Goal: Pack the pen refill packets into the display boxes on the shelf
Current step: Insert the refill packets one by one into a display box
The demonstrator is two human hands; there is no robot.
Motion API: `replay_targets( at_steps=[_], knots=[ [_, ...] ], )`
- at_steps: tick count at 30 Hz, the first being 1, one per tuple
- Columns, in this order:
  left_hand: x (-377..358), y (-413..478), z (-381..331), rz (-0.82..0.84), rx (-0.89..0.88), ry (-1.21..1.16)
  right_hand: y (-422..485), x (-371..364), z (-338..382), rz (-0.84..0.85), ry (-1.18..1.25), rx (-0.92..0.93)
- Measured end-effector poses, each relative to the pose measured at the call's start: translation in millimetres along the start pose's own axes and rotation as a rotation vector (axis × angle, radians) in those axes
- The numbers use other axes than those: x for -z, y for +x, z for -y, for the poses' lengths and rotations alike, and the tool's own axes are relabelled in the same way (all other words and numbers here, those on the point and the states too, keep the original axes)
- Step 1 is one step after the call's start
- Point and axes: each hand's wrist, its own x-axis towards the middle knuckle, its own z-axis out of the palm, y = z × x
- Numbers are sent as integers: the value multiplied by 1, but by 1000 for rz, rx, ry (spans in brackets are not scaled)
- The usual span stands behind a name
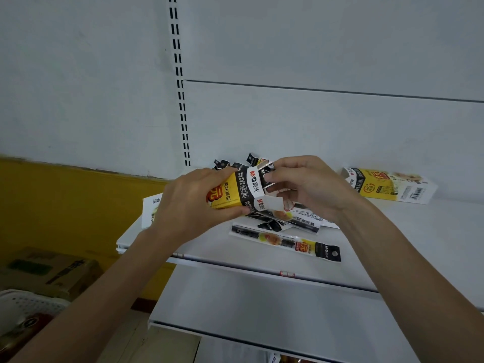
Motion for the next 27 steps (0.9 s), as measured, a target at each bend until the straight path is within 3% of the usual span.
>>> replay_targets(
  at_steps=[12,21,23,25,27],
  knots=[
    [-3,-1,0,-19,-29,2,-1,-1,5,37,133,-45],
    [0,0,0,-40,-19,-7,-4,-12,11,262,41,-73],
    [4,0,3,-31,-31,-11,-7,-5,16,201,-45,-33],
    [7,-2,9,-17,-20,-15,-9,10,15,21,-177,68],
    [10,-5,17,10,-16,-3,-11,25,5,-98,-433,129]
  ],
)
